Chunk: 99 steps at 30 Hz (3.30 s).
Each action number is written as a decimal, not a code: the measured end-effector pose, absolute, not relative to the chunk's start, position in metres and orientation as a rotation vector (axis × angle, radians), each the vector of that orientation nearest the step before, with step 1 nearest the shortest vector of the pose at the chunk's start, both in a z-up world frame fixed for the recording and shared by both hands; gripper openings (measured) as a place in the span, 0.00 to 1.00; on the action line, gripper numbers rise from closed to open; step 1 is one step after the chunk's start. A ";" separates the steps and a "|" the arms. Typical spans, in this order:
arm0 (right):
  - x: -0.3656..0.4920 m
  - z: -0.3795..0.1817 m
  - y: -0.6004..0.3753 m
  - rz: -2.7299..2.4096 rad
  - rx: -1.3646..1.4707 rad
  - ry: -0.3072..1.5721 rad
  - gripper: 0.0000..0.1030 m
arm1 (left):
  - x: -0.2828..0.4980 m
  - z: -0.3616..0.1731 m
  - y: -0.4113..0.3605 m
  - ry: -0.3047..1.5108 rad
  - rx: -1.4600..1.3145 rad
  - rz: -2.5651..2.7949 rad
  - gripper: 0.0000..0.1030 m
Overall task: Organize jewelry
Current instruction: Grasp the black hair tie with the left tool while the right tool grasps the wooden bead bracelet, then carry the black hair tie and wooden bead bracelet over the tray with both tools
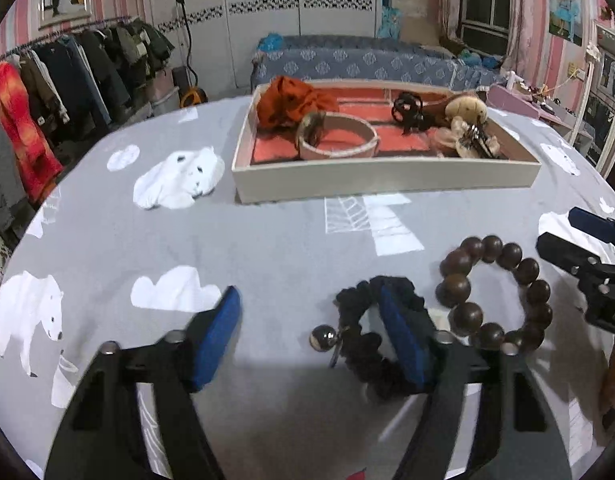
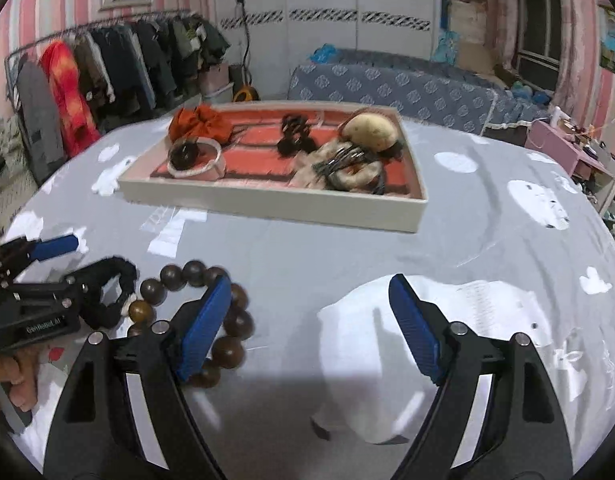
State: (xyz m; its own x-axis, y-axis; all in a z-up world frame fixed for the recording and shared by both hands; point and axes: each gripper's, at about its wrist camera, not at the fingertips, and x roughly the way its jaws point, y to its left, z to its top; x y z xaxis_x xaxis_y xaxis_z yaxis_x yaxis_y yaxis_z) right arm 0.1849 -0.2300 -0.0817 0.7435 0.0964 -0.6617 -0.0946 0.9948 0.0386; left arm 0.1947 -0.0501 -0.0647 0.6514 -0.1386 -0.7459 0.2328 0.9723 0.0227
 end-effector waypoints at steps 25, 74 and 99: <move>0.192 -0.105 -0.178 0.176 -0.254 0.832 0.19 | 0.191 -0.071 -0.062 0.858 0.189 -0.234 0.24; 0.138 0.015 -0.232 0.201 -0.061 0.528 0.19 | 0.143 0.054 -0.064 0.522 0.187 -0.201 0.03; 0.217 0.081 -0.238 0.220 -0.014 0.452 0.19 | 0.229 0.109 -0.094 0.478 0.125 -0.261 0.03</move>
